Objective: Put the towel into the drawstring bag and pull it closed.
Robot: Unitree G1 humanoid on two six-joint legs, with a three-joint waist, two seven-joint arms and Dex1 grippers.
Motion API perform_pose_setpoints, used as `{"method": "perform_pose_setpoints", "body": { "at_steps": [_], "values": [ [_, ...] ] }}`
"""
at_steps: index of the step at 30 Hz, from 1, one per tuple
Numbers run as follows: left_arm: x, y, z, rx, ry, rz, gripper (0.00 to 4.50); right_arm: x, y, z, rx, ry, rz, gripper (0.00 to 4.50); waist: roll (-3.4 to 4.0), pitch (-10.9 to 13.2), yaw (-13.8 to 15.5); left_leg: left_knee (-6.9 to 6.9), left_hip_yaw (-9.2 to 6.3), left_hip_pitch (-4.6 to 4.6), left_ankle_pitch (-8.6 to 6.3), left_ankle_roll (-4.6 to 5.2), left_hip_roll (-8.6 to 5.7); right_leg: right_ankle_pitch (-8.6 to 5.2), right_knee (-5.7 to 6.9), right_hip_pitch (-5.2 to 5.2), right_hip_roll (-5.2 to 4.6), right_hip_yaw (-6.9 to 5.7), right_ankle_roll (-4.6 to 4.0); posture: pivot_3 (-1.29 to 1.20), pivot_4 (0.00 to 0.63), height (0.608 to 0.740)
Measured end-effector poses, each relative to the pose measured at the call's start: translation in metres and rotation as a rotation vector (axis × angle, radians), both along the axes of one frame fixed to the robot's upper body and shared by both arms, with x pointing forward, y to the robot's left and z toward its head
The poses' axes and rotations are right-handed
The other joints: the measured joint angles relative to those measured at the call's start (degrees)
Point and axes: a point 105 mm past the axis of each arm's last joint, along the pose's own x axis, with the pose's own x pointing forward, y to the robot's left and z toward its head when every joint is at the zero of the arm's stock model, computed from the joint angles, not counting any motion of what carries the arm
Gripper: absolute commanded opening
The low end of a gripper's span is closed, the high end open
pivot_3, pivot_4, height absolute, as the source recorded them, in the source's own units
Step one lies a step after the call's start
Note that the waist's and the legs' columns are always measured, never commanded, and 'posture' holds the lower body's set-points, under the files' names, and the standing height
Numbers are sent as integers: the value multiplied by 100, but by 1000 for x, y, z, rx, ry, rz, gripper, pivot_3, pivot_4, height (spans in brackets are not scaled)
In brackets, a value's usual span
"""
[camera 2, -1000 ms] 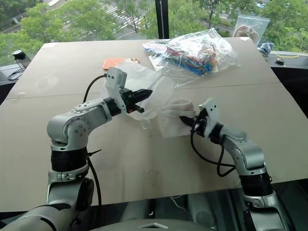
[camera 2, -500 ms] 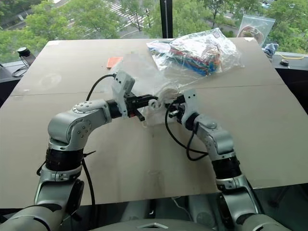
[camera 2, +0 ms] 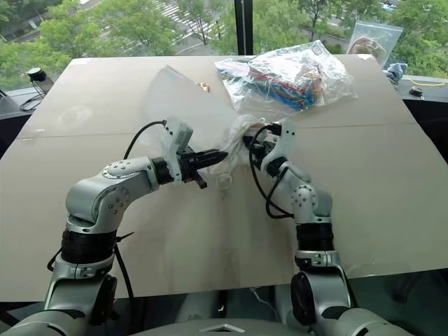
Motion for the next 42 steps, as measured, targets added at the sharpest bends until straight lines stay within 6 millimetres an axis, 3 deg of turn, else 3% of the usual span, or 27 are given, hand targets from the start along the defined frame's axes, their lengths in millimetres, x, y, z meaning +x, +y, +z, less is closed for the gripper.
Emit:
{"method": "perform_pose_setpoints", "body": {
  "at_steps": [4,9,11,16,23,27,28,30,33,37,42],
  "values": [
    [1,-14,30,-88,-59,-53,0,-4,-2,10,78,1,27,12,8,6,-23,6,-9,-11,0,0,-1,0,-1,-3,2,-6,1,0,150,740],
    [-5,-36,46,-156,-78,-137,0,-25,34,22,-102,-163,178,12,17,11,-58,-1,-10,-6,0,0,3,-1,1,-6,10,-4,0,0,150,740],
    [-6,-42,43,-155,-69,-155,0,-32,45,17,-157,-196,224,12,17,11,-51,0,-9,-8,0,0,2,0,0,-6,8,-4,0,0,150,740],
    [-7,-46,37,-151,-39,-155,0,-36,47,13,-298,-325,269,12,17,11,-35,11,-9,-14,0,0,-1,0,-2,-6,3,-5,2,0,150,740],
    [-16,-36,27,-147,18,-149,0,-26,40,18,-117,-267,249,12,18,12,-45,8,-14,-15,0,0,2,0,2,-10,7,-7,0,0,150,740],
    [-22,-27,8,-129,109,-143,0,-23,35,15,-142,-270,279,12,20,14,-26,9,-15,-19,0,0,-1,0,-1,-10,3,-11,1,0,150,740],
    [-24,-27,3,-120,126,-148,0,-26,35,12,-175,-285,313,1060,20,14,-23,12,-19,-24,0,0,-1,0,-3,-11,3,-16,1,0,150,740],
    [-25,-25,2,-104,125,-159,0,-31,33,6,-227,-294,353,1802,20,14,-22,13,-19,-25,0,0,-1,0,-3,-12,3,-17,1,0,150,740],
    [-21,-16,1,-65,106,-142,0,-41,17,-9,-398,-323,384,3381,22,15,-10,12,-22,-27,0,0,-2,0,-4,-13,2,-20,1,0,150,740],
    [-14,-3,-5,-20,88,-108,0,-63,-18,-16,-614,-372,411,3381,24,16,-10,13,-22,-33,0,0,-2,-1,-6,-20,3,-19,1,0,150,740],
    [-12,0,-6,-11,71,-119,0,-81,-30,-2,-690,-436,424,3381,24,16,-32,11,-24,-32,0,0,1,-2,-3,-22,9,-18,1,0,150,740]
  ]
}}
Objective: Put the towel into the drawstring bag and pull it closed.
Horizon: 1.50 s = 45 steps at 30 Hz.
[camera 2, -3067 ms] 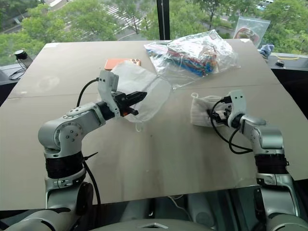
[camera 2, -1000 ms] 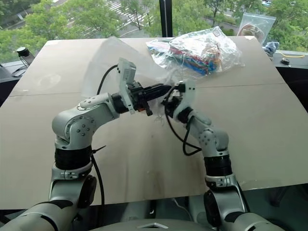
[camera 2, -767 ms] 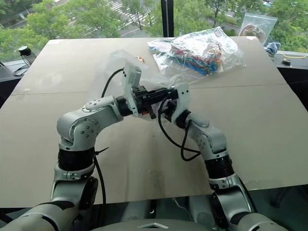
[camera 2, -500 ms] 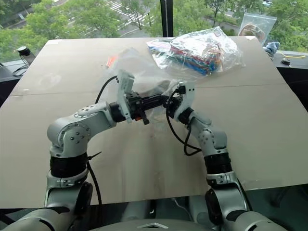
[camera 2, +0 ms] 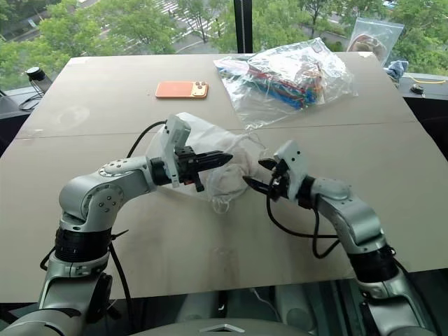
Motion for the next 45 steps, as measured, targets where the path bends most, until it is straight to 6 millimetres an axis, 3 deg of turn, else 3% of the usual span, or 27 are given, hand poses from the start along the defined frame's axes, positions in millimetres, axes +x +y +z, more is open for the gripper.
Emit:
{"method": "perform_pose_setpoints", "body": {
  "at_steps": [3,7,11,17,25,28,33,34,41,45],
  "values": [
    [-1,0,0,4,-9,-18,0,12,-13,7,-46,-65,-122,3381,0,0,9,4,4,-1,0,0,-2,0,0,0,-3,2,2,0,150,740],
    [-2,-1,-1,16,-13,-32,0,29,-14,12,-36,-95,-237,3381,-1,0,6,5,3,-3,0,0,-1,1,0,-2,-2,2,0,0,150,740],
    [-3,1,0,22,-15,-42,0,41,-10,-4,-93,-76,-305,3381,0,0,16,6,3,-15,0,0,-2,2,1,-12,-4,1,-1,0,150,740],
    [-3,8,1,41,-22,-31,0,53,-7,-19,-161,-85,-326,3381,0,0,15,8,3,-17,0,0,-2,2,1,-14,-5,0,0,0,150,740],
    [-4,16,-2,39,-12,-3,0,50,4,-4,-54,-92,-258,3381,0,0,17,9,2,-18,0,0,-2,2,2,-15,-6,-1,0,0,150,740],
    [-4,17,-4,42,-4,1,0,50,5,-3,-53,-95,-252,2554,0,0,17,9,1,-18,0,0,-2,2,4,-16,-5,-1,-1,0,150,740],
    [-4,18,-3,44,-8,3,0,51,10,3,-40,-110,-235,235,0,0,12,9,1,-18,0,0,-2,2,4,-16,-5,-1,-1,0,150,740],
    [-4,18,-3,45,-9,4,0,51,12,4,-35,-110,-231,76,0,0,11,9,1,-18,0,0,-2,2,4,-16,-5,-1,-1,0,150,740],
    [-4,18,-3,46,-13,5,0,50,17,6,-21,-107,-222,76,0,0,16,9,2,-18,0,0,-2,2,5,-16,-6,-1,-1,0,150,740],
    [-3,19,-2,48,-21,13,0,53,3,10,-53,-131,-274,76,0,0,21,9,1,-19,0,0,-2,2,5,-16,-6,-1,-1,0,150,740]
  ]
}}
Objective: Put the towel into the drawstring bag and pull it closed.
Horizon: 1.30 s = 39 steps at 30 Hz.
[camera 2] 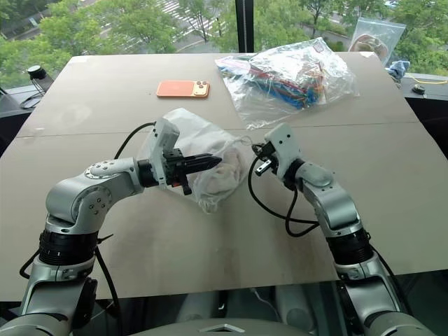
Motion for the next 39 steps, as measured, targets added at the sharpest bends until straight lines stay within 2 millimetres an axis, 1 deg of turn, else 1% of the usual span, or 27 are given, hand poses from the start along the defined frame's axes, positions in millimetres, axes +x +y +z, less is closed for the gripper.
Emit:
{"method": "perform_pose_setpoints", "body": {
  "at_steps": [1,3,4,6,8,10,14,15,16,19,22,25,27,28,31,35,39],
  "values": [
    [1,0,1,3,-8,5,0,-1,-8,6,-8,-19,-19,76,0,0,13,0,0,-1,0,0,0,0,0,0,-1,0,0,0,150,740],
    [2,1,2,3,-19,10,0,-3,-14,12,-11,-31,-30,76,0,0,14,0,0,-1,0,0,0,0,0,0,0,-1,0,0,150,740],
    [4,1,4,3,-33,14,0,-9,-21,17,-18,-39,-31,76,1,0,32,0,-3,-2,0,0,-1,0,0,0,-1,-3,0,0,150,740],
    [9,3,9,5,-58,29,0,-18,-27,25,-34,-49,-19,76,0,0,34,1,-2,-1,0,0,-1,0,0,1,0,-3,0,0,150,740],
    [14,5,11,8,-79,34,0,-25,-29,33,-44,-57,1,76,0,0,15,2,-1,2,0,0,-1,0,2,1,1,-1,0,0,150,740],
    [17,7,12,10,-88,35,0,-30,-30,37,-52,-52,23,76,0,0,4,2,-2,1,0,1,0,0,3,0,2,-2,0,0,150,740],
    [30,13,21,28,-134,51,0,-51,-21,43,-39,0,156,76,0,0,10,2,-3,-1,0,1,0,0,1,0,2,-4,0,0,150,740],
    [31,13,22,29,-139,52,0,-54,-20,43,-34,7,172,76,0,0,11,2,-3,-1,0,1,0,0,0,1,2,-4,0,0,150,740],
    [35,13,25,35,-153,51,0,-64,-16,41,-31,37,227,76,0,0,13,2,-2,-2,0,1,-1,0,-1,1,1,-4,0,0,150,740],
    [37,12,25,44,-163,41,0,-73,-16,34,-44,80,264,76,0,0,18,3,-2,-3,0,1,-1,0,-1,1,0,-4,0,0,150,740],
    [38,13,21,51,-151,37,0,-73,-16,31,-34,88,250,76,0,0,13,5,-3,-2,0,1,-1,0,2,1,2,-4,0,0,150,740],
    [38,14,20,60,-156,44,0,-64,-14,21,-40,76,200,76,0,0,-7,4,-3,0,0,1,0,0,3,1,3,-3,0,0,150,740],
    [38,14,20,61,-155,42,0,-61,-14,12,-48,90,193,673,0,0,-2,5,-2,-2,0,1,0,0,2,0,2,-3,0,0,150,740],
    [37,15,20,63,-156,43,0,-64,-16,7,-51,98,205,1016,0,0,8,5,-3,-4,0,1,0,0,0,0,2,-3,0,0,150,740],
    [38,20,20,71,-153,60,0,-70,-21,-3,-61,126,214,2373,0,0,18,6,-1,-4,0,1,0,0,0,1,0,-3,1,0,150,740],
    [37,20,17,74,-143,63,0,-82,-27,-10,-106,138,247,2373,-1,0,22,8,-4,-3,0,1,0,-1,2,1,2,-4,1,0,150,740],
    [37,20,17,74,-141,63,0,-82,-24,-12,-128,107,255,2373,-1,0,-7,8,-2,2,0,1,0,-1,5,1,4,-2,1,0,150,740]
  ]
}}
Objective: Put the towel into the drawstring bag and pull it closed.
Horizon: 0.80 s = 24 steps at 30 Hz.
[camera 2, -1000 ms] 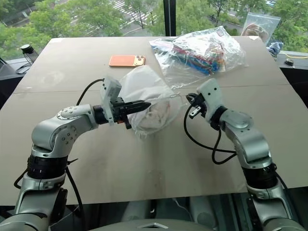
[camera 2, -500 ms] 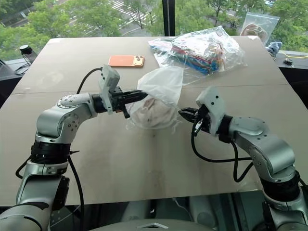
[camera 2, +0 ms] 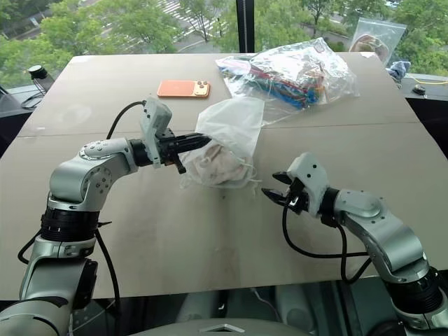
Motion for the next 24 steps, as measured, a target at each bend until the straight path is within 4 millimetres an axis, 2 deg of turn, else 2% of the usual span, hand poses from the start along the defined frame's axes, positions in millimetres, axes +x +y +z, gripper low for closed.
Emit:
{"method": "perform_pose_setpoints", "body": {
  "at_steps": [5,15,18,20,21,22,24],
  "values": [
    [0,-1,0,0,-1,-2,0,13,15,-9,1,-25,-13,2373,0,0,1,3,-1,-1,0,0,1,0,2,0,1,0,-1,0,150,740],
    [-1,-2,1,3,-2,-6,0,32,25,-21,4,-18,-59,2373,0,0,24,4,-1,-3,0,0,0,1,1,0,-1,-2,-1,0,150,740],
    [-1,-2,1,3,-1,-6,0,34,29,-20,18,-19,-62,1725,0,0,22,4,-2,-3,0,0,0,1,2,0,-1,-2,-1,0,150,740],
    [-1,-2,1,3,-1,-6,0,37,31,-20,26,-23,-71,824,0,0,17,4,-1,-3,0,0,0,1,2,0,-1,-2,-1,0,150,740],
    [-1,-2,1,3,-1,-6,0,38,31,-20,25,-29,-80,228,0,0,18,4,-1,-3,0,0,0,1,2,0,-1,-2,-1,0,150,740],
    [-1,-2,1,3,-1,-6,0,39,31,-20,25,-31,-86,53,0,0,19,4,-1,-3,0,0,0,1,2,0,-1,-2,-1,0,150,740],
    [-1,-2,1,3,-1,-5,0,41,30,-19,33,-34,-106,53,0,0,20,4,-1,-3,0,0,0,1,2,0,-2,-2,-1,0,150,740]
  ]
}}
